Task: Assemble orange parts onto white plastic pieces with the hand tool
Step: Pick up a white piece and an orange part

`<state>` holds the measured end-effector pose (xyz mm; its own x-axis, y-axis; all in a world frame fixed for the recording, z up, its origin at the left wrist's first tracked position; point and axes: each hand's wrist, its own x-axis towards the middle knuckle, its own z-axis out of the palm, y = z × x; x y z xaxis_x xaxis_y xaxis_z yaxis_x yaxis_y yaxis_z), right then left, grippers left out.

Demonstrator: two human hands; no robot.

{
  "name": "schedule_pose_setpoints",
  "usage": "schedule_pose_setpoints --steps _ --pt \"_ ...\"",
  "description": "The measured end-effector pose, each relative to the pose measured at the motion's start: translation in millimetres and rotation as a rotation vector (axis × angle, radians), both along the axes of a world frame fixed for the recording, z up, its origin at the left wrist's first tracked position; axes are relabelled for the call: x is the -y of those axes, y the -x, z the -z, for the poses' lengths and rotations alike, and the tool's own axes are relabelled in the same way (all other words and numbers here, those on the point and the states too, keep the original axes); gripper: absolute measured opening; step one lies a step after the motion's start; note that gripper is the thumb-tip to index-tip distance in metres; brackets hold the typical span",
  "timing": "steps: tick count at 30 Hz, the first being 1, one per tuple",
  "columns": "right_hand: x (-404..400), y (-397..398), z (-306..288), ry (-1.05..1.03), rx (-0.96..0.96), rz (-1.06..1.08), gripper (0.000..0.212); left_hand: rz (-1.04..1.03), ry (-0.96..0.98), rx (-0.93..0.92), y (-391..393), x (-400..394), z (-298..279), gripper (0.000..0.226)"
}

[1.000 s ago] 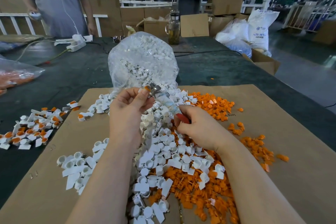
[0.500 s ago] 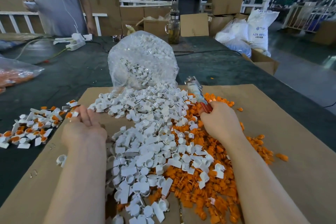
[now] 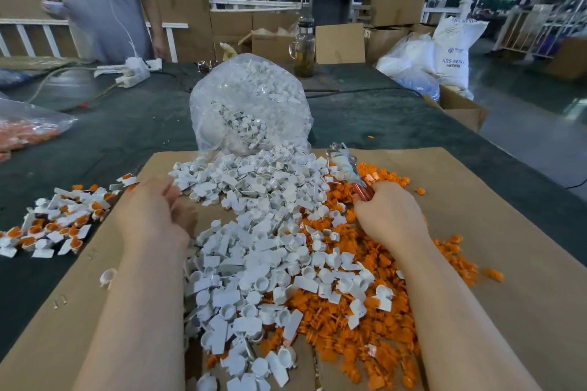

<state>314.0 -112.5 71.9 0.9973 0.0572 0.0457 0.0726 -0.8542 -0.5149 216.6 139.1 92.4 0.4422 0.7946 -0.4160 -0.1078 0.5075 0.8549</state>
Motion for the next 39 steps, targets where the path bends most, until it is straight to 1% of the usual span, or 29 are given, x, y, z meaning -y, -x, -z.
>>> schedule_pose_setpoints --steps 3,4,5,7,8,9,11,13,16,19,24,30,33,36,39 --pt "0 0 1 0.024 -0.021 -0.015 0.012 0.215 -0.369 -0.182 -7 17 0 0.012" --pt "0 0 2 0.031 -0.026 -0.019 0.012 0.308 -0.516 -0.291 -9 23 2 0.020" --pt "-1 0 2 0.036 -0.027 -0.021 0.011 0.407 -0.654 -0.429 -11 27 5 0.033" --pt "-2 1 3 0.051 -0.012 -0.017 0.010 0.579 -0.877 -0.729 -13 32 10 0.055" --pt "-3 1 4 0.068 0.007 -0.016 0.009 0.640 -0.954 -0.809 -14 34 12 0.059" --pt "-3 2 5 0.088 0.029 -0.015 0.009 0.681 -0.998 -0.820 -15 35 14 0.058" --pt "-4 3 6 0.119 0.056 -0.014 0.009 0.718 -1.001 -0.709 -15 38 16 0.043" --pt "-4 2 6 0.122 0.050 -0.027 0.012 0.712 -1.008 -0.614 -14 42 16 0.023" --pt "-6 3 5 0.139 0.023 -0.084 0.019 0.673 -1.035 -0.541 -15 41 16 0.009" --pt "-9 5 6 0.190 0.028 -0.130 0.020 0.636 -1.073 -0.498 -15 41 18 0.010" --pt "-11 3 8 0.174 0.006 -0.117 0.018 0.631 -1.154 -0.498 -18 40 22 0.010" --pt "-12 3 9 0.165 0.068 -0.072 0.031 0.662 -1.186 -0.468 -20 40 24 0.009" --pt "-11 3 8 0.180 0.084 -0.046 0.033 0.639 -1.149 -0.405 -20 40 23 0.002" --pt "-11 2 9 0.147 0.062 -0.061 0.029 0.598 -1.106 -0.323 -19 42 21 0.006" --pt "-11 0 11 0.068 0.048 -0.099 0.018 0.574 -1.079 -0.212 -19 46 17 0.008"
